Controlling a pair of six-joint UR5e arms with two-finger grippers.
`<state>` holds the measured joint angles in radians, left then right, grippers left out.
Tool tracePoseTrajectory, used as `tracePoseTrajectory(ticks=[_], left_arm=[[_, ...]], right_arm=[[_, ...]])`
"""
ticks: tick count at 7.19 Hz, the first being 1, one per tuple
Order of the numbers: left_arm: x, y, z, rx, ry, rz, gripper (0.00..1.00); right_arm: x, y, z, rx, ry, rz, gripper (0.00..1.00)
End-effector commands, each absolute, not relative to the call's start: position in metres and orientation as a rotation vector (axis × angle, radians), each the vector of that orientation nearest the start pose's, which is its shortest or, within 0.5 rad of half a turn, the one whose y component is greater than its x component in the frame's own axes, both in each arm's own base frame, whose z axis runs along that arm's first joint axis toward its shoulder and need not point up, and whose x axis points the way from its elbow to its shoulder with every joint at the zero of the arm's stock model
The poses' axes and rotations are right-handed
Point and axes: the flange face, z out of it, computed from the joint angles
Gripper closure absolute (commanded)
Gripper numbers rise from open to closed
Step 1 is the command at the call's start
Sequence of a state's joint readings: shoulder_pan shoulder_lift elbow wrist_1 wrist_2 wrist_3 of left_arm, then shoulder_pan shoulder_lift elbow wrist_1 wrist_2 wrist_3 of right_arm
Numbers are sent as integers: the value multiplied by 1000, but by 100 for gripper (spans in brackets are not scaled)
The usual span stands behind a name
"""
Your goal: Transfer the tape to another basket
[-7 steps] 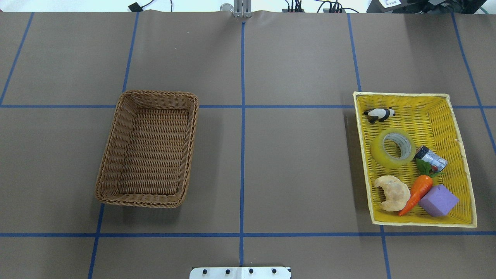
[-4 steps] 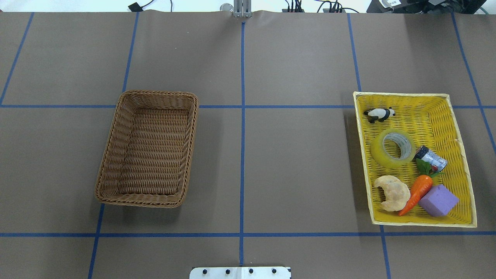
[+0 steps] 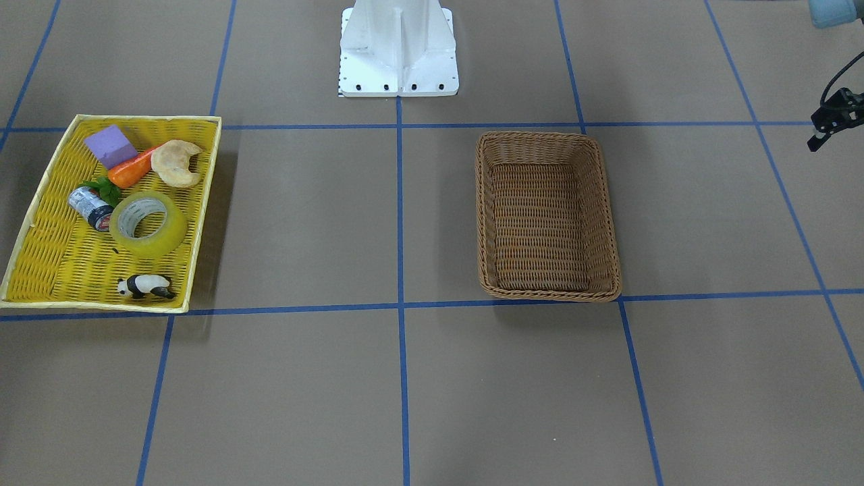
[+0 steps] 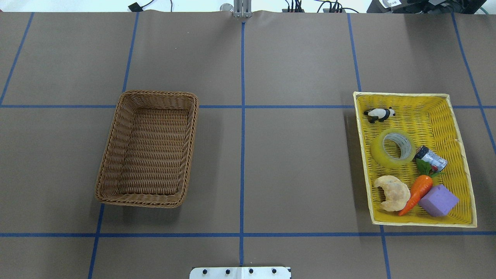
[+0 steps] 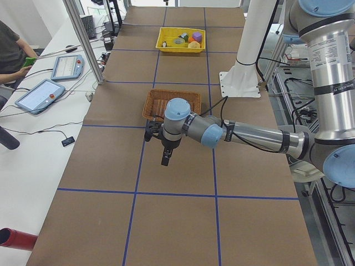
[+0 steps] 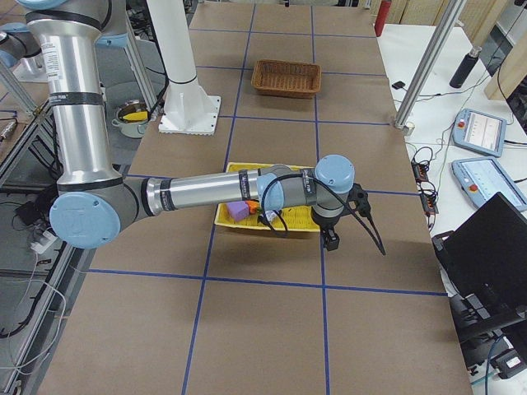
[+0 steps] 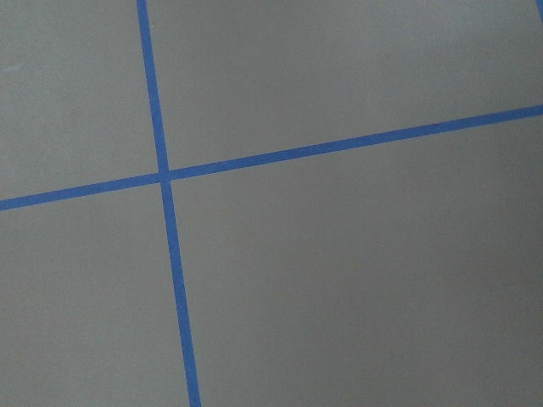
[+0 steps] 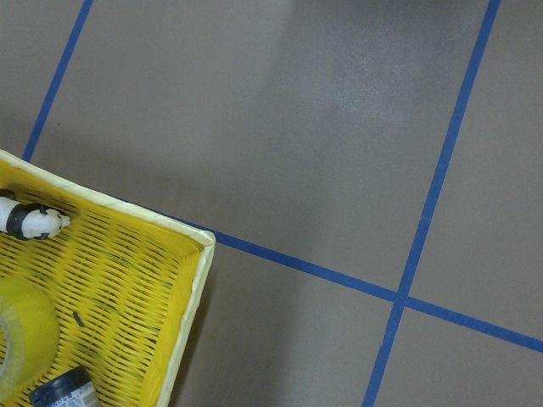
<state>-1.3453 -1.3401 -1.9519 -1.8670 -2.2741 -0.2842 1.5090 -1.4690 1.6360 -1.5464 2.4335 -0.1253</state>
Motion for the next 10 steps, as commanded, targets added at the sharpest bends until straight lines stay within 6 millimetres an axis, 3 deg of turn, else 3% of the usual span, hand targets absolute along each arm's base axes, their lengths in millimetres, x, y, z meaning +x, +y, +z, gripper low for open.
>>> tracePoseTrajectory(ticks=[1,3,5,7,8,10], left_arm=[[28,-416,541,222,820,106,2],[29,-417,531,241,829,116,2],[29,-418,531,246,829,116,2],[30,-420,531,246,829,119,2],[30,-422,533,245,826,122,2],[31,-422,533,248,825,127,2]], right_arm=[[-1,-543,562,170,-865,-251,0],[-19,-536,567,229,-876,-284,0],[-38,-538,554,232,-887,-268,0],[-114,-526,504,208,-878,-257,0],[-143,-516,490,212,-871,-304,1],[-208,-498,492,258,-795,-453,3]])
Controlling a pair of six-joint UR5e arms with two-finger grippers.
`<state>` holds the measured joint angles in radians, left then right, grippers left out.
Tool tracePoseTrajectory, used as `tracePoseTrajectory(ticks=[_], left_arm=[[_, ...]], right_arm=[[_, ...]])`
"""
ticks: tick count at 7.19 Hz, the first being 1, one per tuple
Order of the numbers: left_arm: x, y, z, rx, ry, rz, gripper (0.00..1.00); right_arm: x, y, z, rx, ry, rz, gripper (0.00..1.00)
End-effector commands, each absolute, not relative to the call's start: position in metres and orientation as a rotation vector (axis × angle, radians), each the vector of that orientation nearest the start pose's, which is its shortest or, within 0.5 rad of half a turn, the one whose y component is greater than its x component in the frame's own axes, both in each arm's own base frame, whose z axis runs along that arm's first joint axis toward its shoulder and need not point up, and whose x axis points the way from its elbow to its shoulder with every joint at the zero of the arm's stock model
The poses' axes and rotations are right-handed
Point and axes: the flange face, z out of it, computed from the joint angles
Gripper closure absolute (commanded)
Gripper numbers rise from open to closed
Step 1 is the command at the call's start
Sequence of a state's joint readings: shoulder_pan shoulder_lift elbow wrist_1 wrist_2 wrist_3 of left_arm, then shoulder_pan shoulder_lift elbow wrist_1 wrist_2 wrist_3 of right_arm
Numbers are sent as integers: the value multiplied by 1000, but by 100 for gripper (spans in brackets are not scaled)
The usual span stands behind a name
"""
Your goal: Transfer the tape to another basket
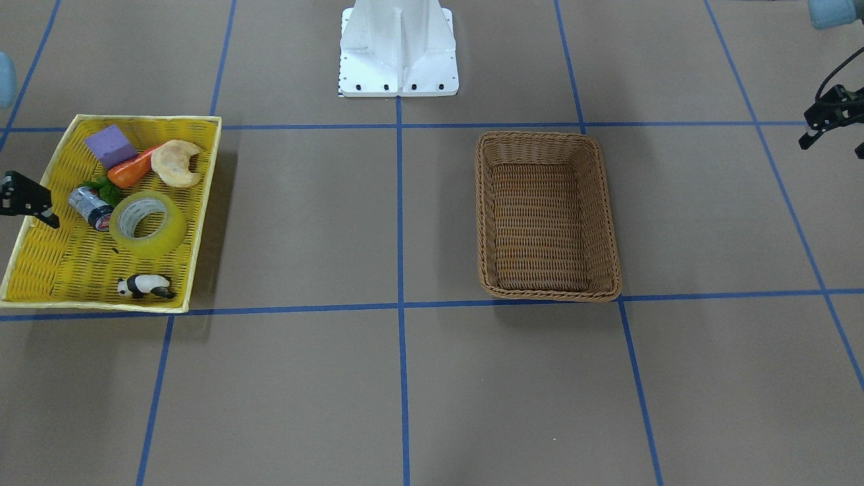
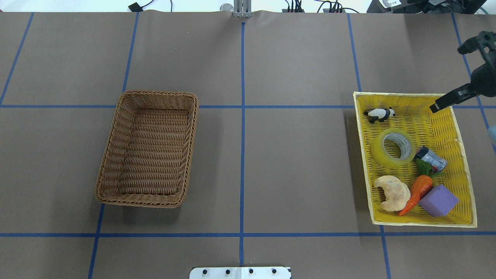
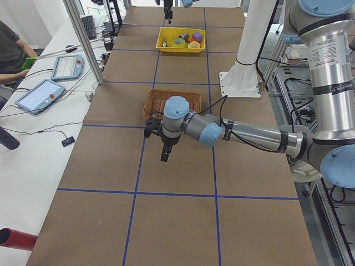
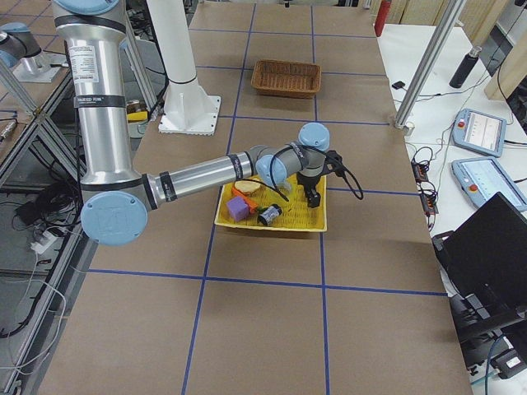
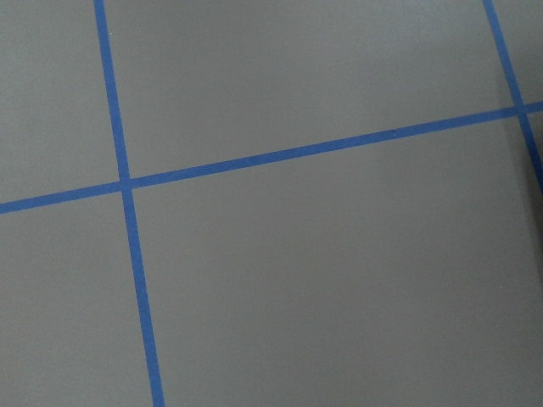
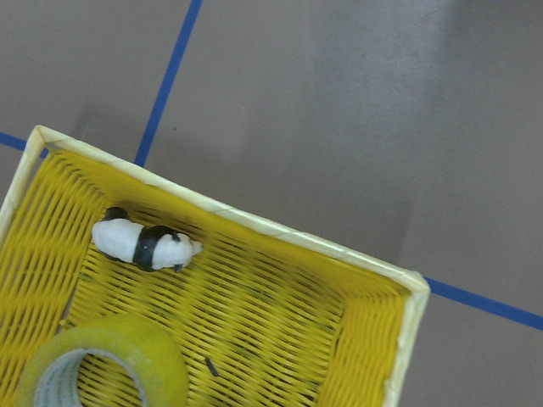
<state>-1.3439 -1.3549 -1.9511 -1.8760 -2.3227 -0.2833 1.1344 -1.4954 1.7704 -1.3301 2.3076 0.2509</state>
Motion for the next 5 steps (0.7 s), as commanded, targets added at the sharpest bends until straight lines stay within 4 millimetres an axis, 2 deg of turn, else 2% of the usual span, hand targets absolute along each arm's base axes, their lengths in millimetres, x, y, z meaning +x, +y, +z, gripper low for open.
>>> tracePoseTrajectory(ticks=[1,5], left_arm=[[31,-422,533,248,825,127,2],[31,-423,532,247,827,120,2]], right_arm=[[-233,-488,499,272,-756,-500,3],[-260,-473,516,219,-761,-549,14]])
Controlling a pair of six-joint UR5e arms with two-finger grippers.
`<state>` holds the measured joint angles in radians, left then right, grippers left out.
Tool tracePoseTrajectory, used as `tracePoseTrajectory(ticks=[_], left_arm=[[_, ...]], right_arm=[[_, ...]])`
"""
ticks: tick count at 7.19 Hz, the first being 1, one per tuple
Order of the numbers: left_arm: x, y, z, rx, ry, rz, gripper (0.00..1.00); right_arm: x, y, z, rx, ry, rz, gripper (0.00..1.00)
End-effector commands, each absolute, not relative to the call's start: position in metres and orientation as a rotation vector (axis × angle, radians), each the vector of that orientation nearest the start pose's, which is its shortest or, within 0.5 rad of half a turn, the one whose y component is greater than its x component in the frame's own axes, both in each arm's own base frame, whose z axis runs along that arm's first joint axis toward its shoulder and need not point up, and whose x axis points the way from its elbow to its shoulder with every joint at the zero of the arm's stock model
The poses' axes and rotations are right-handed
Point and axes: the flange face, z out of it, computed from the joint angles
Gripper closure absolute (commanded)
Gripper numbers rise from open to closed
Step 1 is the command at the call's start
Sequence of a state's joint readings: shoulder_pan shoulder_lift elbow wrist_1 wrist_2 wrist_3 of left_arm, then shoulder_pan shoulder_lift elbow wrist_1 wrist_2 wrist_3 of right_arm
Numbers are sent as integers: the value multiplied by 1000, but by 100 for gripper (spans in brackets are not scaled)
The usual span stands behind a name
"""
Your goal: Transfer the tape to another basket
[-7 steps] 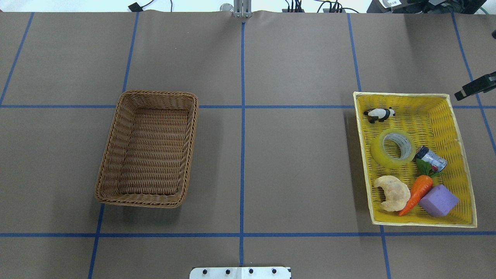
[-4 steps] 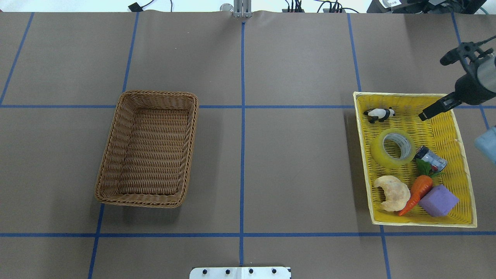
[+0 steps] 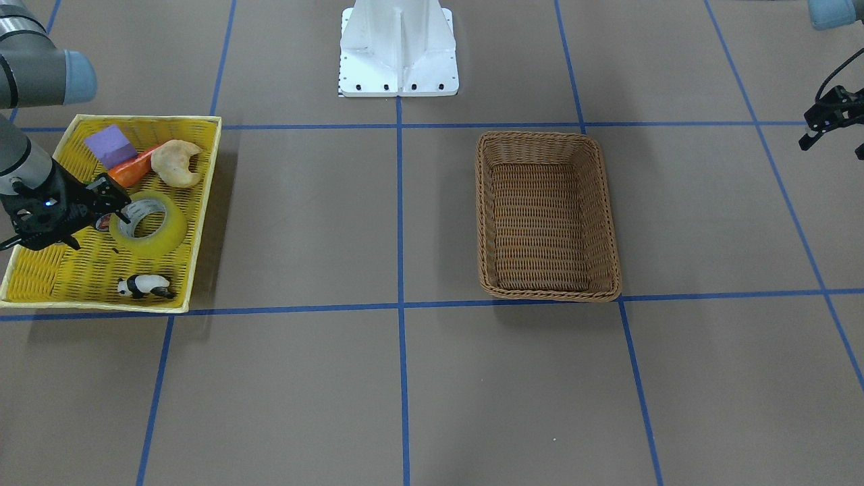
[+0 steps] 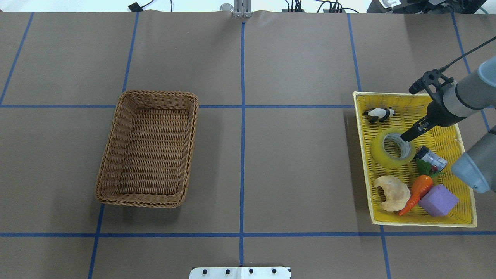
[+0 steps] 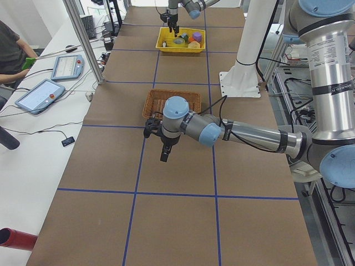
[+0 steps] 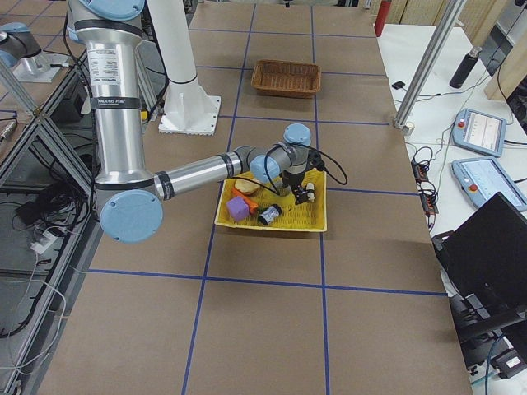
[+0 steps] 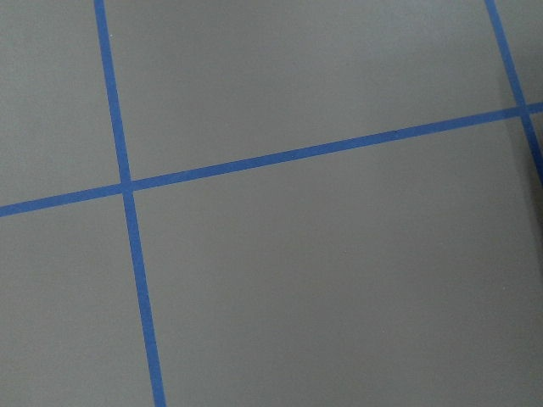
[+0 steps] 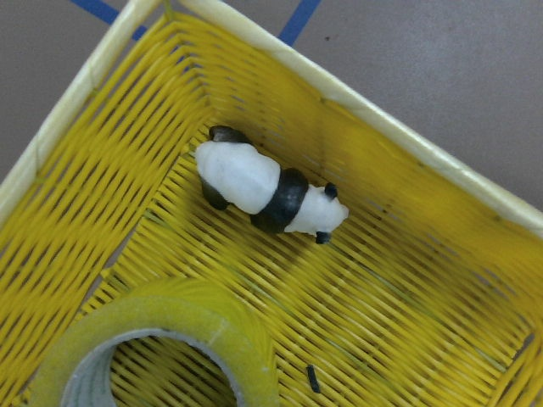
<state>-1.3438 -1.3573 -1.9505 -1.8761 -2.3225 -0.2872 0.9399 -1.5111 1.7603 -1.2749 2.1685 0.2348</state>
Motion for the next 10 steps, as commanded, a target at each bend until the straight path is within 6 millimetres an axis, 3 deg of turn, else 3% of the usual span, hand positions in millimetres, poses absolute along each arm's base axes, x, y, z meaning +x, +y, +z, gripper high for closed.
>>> tracePoseTrajectory(ticks=[1,2,3,4,5,6,8,9,10], left_arm=[[31,-423,530,249,828,120,2],[31,-423,531,248,827,119,2],[31,-422,528,253,831,120,2],[31,-422,527,253,831,120,2],[31,-422,528,252,830,119,2],[31,-422,529,250,830,118,2],[31,-422,530,247,831,118,2],[31,-422,530,248,831,119,2],[31,-422,529,248,832,120,2]], right_arm=[[-269,-472,518,209,-763,-562,21],[-271,-472,518,208,-763,-567,23],[-276,-470,521,200,-763,-573,36],[-277,-469,522,193,-763,-573,53],[-277,-469,525,189,-761,-572,80],[-275,-468,528,186,-759,-571,100],[-274,-470,516,190,-789,-573,100],[-256,-478,509,172,-861,-548,100],[-224,-493,488,174,-953,-504,100]])
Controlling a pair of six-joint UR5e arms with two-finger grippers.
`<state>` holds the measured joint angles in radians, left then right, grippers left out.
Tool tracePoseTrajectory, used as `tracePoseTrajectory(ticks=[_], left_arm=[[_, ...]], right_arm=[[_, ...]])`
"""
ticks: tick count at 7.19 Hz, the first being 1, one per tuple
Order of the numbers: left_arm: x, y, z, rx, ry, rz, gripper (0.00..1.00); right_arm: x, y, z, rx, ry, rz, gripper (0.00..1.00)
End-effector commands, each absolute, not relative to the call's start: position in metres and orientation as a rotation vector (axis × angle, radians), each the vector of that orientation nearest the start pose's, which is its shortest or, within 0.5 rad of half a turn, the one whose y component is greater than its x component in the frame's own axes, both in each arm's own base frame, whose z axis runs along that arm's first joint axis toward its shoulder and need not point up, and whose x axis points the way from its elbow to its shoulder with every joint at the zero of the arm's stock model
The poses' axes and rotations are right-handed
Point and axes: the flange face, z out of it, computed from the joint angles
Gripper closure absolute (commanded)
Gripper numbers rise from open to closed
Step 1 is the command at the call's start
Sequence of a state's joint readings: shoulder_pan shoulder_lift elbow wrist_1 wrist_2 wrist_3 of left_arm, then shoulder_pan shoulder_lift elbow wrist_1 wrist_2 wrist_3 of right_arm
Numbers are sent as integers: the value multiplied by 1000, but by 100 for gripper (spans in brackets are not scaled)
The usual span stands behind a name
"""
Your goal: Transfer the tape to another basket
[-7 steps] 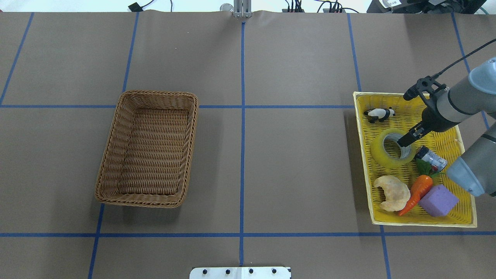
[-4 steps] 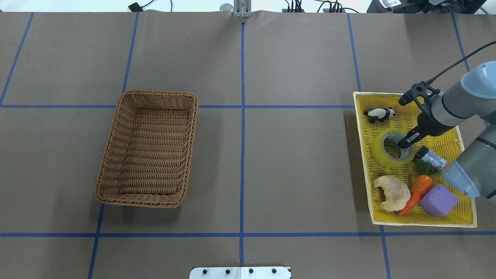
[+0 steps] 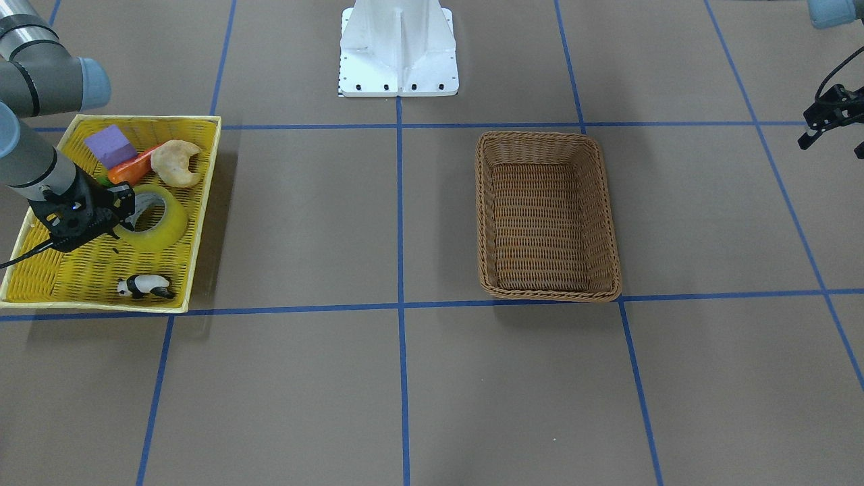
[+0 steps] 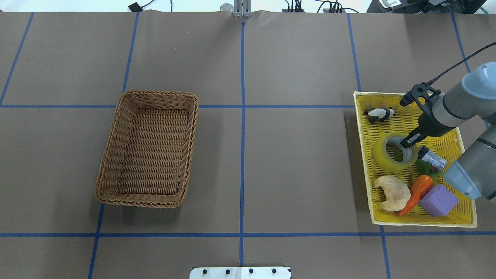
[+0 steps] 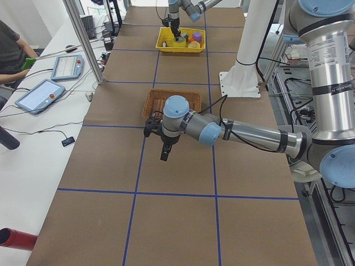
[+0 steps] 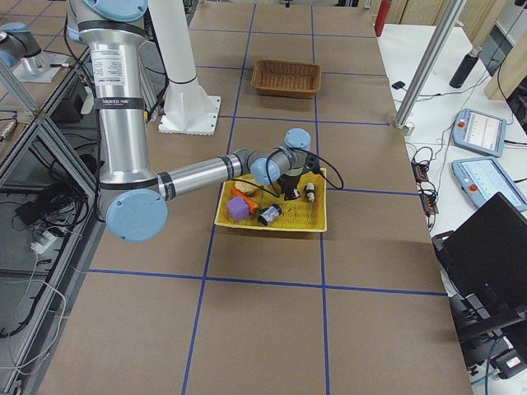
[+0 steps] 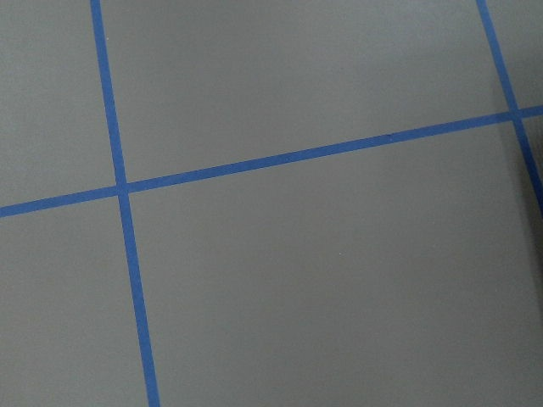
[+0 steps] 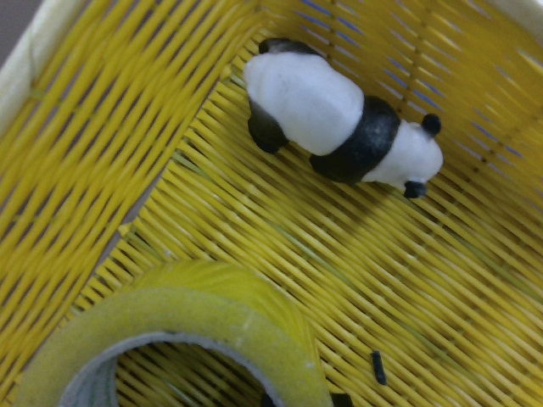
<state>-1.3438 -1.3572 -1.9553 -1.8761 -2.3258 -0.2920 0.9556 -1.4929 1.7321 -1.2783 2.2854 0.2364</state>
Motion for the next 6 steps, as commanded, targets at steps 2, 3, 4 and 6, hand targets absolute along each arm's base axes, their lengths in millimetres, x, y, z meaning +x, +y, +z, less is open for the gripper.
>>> tracePoseTrajectory(ticks=[2,3,4,6], left_arm=[[33,-429,518,272,839,130,2],[34,-434,511,282,851,134,2],[41,-444,490,271,918,105,2],[55,-467,440,227,1048,18,2]], right_arm=[[-183,-516,447,151,-1145,-438,100],[-193,-531,399,83,-1225,-345,100],[-205,-541,347,36,-1273,-265,100],[-227,-536,304,-3,-1355,-339,100]])
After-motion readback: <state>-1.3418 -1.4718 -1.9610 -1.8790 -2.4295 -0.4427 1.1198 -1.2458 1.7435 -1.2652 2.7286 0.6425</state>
